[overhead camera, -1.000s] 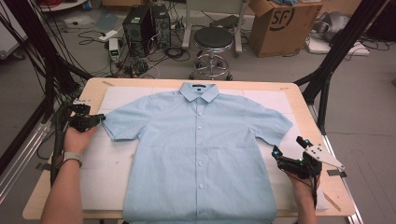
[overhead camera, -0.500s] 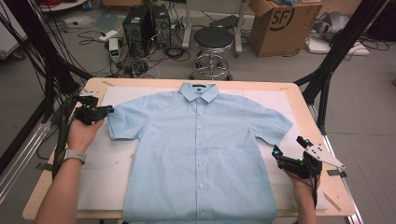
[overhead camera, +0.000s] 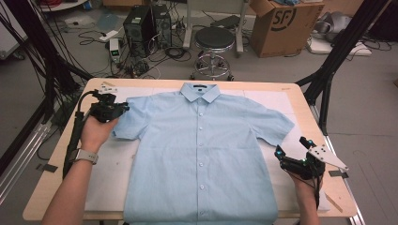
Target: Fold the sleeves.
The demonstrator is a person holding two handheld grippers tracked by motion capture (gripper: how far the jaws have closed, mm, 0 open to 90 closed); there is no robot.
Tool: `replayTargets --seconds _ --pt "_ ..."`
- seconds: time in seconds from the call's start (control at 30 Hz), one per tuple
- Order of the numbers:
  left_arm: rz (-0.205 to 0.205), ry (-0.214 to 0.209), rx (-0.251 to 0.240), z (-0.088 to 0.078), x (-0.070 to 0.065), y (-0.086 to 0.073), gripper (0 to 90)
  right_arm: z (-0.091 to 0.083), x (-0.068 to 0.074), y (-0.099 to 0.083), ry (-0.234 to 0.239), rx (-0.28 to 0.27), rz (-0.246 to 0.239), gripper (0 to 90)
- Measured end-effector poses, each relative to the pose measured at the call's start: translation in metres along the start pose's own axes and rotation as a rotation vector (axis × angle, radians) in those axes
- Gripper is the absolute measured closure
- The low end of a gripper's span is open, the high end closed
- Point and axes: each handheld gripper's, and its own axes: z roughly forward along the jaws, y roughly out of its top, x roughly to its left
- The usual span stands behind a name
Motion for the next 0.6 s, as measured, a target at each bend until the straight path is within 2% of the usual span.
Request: replayTargets --seconds 0.03,0.07,0.27,0.3,0.6 --pt "0.01 -0.007 0.001 0.002 -0.007 0.002 89.4 0.0 0.0 0.0 0.002 -0.003 -0.002 0.3" --pt "0.01 -0.007 0.001 0.002 -0.007 0.002 89.4 0.0 -0.001 0.0 0.001 -0.006 -0.002 0.3" --pt "0.009 -0.042 0.0 0.016 -0.031 0.006 89.4 0.0 -0.001 0.0 0.004 -0.007 0.001 0.3" --pt "0.009 -0.042 0.0 0.016 -0.031 0.006 89.4 0.0 -0.001 0.0 0.004 -0.006 0.001 0.3" --pt "0.034 -0.092 0.008 0.03 -0.059 0.016 89.4 0.0 -0.002 0.0 0.007 -0.004 -0.001 0.3"
